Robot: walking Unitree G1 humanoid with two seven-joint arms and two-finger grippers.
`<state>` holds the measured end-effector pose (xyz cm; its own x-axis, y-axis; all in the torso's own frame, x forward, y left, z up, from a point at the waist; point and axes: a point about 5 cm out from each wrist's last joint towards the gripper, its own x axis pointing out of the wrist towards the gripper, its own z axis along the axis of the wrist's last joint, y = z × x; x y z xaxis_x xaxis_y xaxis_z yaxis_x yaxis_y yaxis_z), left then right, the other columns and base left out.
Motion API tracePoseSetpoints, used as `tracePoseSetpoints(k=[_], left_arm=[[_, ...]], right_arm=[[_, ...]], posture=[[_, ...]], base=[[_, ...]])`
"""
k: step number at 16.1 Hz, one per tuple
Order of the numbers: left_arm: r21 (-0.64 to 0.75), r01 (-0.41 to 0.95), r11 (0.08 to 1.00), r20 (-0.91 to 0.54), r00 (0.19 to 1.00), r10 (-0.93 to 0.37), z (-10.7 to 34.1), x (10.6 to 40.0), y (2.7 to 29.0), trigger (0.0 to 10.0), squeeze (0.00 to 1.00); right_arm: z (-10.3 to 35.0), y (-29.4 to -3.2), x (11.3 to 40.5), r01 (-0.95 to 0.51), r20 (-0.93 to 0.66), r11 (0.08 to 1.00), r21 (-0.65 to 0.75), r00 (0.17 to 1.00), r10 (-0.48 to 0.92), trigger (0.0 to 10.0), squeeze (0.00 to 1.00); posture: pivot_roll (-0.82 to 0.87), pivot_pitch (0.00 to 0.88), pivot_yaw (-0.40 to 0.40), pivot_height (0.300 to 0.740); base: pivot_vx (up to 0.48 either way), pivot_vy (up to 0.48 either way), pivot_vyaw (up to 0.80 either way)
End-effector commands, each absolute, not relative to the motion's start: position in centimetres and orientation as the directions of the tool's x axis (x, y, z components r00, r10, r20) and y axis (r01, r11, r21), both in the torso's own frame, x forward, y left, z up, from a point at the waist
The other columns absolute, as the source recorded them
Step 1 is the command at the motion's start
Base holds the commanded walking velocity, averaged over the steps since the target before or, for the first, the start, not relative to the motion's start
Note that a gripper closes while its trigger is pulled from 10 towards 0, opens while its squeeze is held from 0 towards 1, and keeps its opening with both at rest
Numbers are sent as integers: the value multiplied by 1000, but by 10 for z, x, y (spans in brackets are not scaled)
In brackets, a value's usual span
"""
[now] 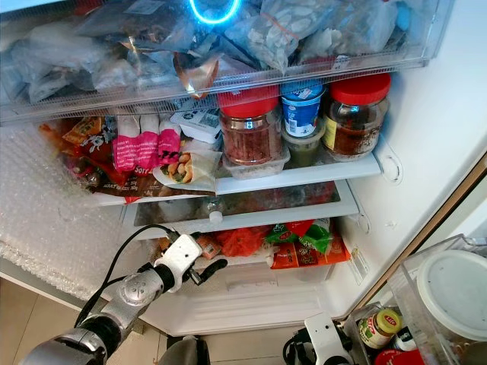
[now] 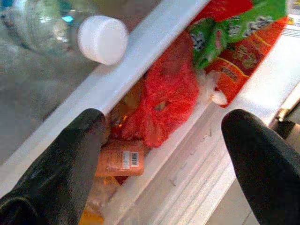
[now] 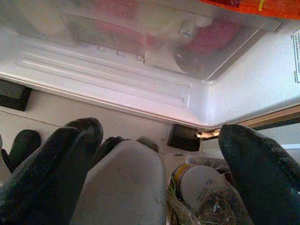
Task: Restocking fridge
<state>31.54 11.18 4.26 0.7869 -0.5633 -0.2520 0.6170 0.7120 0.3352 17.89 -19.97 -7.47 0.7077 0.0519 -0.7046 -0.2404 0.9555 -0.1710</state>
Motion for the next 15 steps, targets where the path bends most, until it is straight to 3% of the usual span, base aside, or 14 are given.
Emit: tracePoseSetpoints(k=[1,8,11,15], left_arm=[[321,593,739,-266,805,-531,41,317,118,10000,0],[153,359,921,-216,921,-323,68,349,125,10000,0],[78,307,949,-187,939,-288,77,356,128,10000,0],[85,331,940,-164,935,-315,75,352,128,10000,0]], right_arm=[[-105,-202,108,-300,-873,946,-123,485,40,10000,0],[-105,-204,108,-312,-877,942,-125,479,43,10000,0],[-105,-205,108,-318,-878,940,-126,477,43,10000,0],[-105,-204,108,-322,-878,939,-125,476,47,10000,0]], posture=[[-159,131,119,643],[-176,136,108,643],[-174,137,105,643],[-161,139,104,643]], base=[[0,0,0],[0,0,0],[0,0,0],[0,0,0]])
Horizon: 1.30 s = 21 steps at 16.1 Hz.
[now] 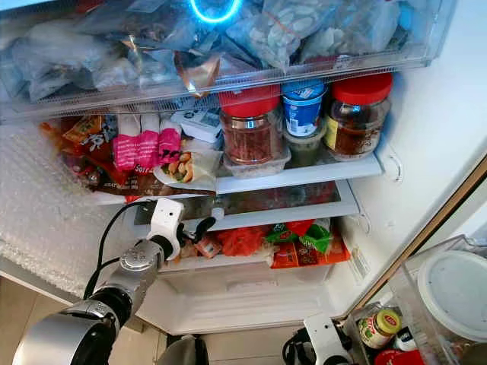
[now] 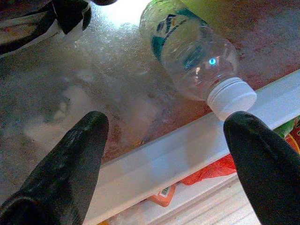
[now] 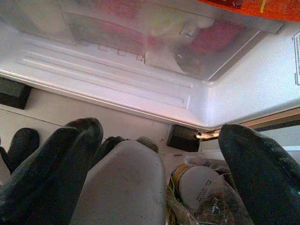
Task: Restocking fridge
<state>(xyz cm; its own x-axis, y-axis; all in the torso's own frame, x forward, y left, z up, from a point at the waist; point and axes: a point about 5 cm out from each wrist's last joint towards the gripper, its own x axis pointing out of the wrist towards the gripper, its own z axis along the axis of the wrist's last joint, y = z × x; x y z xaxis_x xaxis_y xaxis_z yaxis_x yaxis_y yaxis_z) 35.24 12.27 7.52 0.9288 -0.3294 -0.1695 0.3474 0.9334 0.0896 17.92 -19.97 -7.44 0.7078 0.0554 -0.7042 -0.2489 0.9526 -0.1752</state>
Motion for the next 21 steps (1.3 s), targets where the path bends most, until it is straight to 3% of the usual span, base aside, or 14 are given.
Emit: tracePoseSetpoints(k=[1,3,11,14,21], left_arm=[[101,323,941,-157,939,-305,73,350,130,10000,0],[113,256,960,-131,962,-241,72,348,136,10000,0],[30,293,956,-60,955,-291,49,317,140,10000,0],[70,313,947,-12,950,-313,45,302,139,10000,0],[139,260,956,-122,962,-244,18,267,167,10000,0]], right_arm=[[-105,-204,108,-324,-878,938,-124,477,49,10000,0],[-105,-204,108,-322,-876,939,-124,479,48,10000,0],[-105,-203,109,-322,-875,939,-120,481,53,10000,0],[-105,-203,110,-322,-875,939,-119,481,55,10000,0],[-103,-205,115,-325,-874,936,-136,484,41,10000,0]], posture=[[-161,139,104,643],[-157,135,107,643],[-143,132,108,643],[-141,130,108,643],[-136,99,96,643]], base=[[0,0,0],[0,0,0],[0,0,0],[0,0,0],[0,0,0]])
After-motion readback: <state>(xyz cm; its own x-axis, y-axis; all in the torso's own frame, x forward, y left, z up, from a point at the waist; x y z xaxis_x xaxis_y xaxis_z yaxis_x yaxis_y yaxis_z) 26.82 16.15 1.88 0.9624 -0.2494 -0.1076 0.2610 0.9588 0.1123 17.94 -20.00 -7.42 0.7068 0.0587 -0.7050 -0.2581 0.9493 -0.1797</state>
